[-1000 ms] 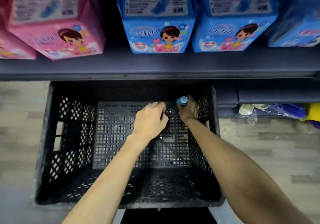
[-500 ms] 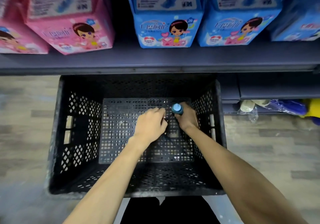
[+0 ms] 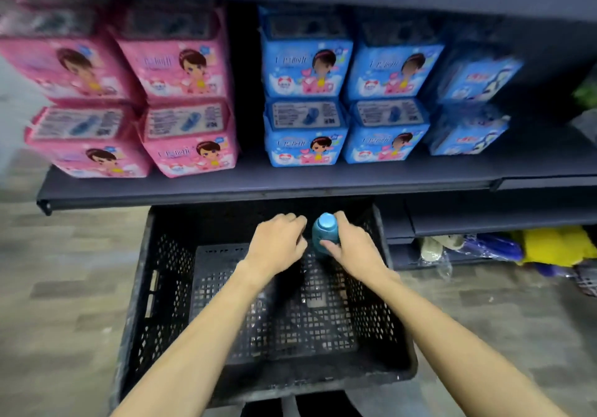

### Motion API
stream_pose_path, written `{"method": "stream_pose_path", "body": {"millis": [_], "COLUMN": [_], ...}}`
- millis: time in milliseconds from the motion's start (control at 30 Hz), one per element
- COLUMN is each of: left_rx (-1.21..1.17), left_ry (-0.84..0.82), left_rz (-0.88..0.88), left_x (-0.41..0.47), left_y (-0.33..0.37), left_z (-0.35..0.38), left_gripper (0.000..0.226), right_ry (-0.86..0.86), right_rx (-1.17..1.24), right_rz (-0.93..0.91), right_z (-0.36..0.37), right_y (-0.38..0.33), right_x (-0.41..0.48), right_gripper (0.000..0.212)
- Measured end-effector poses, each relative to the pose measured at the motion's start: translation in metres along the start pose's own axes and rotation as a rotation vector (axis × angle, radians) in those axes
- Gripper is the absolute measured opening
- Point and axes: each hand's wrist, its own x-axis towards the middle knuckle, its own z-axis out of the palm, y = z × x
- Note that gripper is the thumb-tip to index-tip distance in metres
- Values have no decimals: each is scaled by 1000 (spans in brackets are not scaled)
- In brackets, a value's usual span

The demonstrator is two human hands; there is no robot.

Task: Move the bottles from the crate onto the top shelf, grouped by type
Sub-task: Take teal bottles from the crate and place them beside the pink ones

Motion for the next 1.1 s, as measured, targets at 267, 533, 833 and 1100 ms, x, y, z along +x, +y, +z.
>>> {"method": "stream_pose_path", "body": {"millis": [267,533,833,1100], "left_rx": [45,15,75,107], "left_ry": [148,378,644,712], "left_rz": [225,422,502,524], "left_x": [13,9,14,25], "left_y": [9,38,68,81], "left_z": [-103,-231,-362,-403], "left_gripper": [19,12,10,11], "right_ry": [152,312,418,485], "right_rx": [27,90,57,20], "right_rz": [-128,-272,-437,-466], "right_z": [-125,-251,-365,-405], "right_y": [-63,-129,-198,-217], "right_x": [-17,-39,-53,-50], "right_gripper": [44,50,40,42]}}
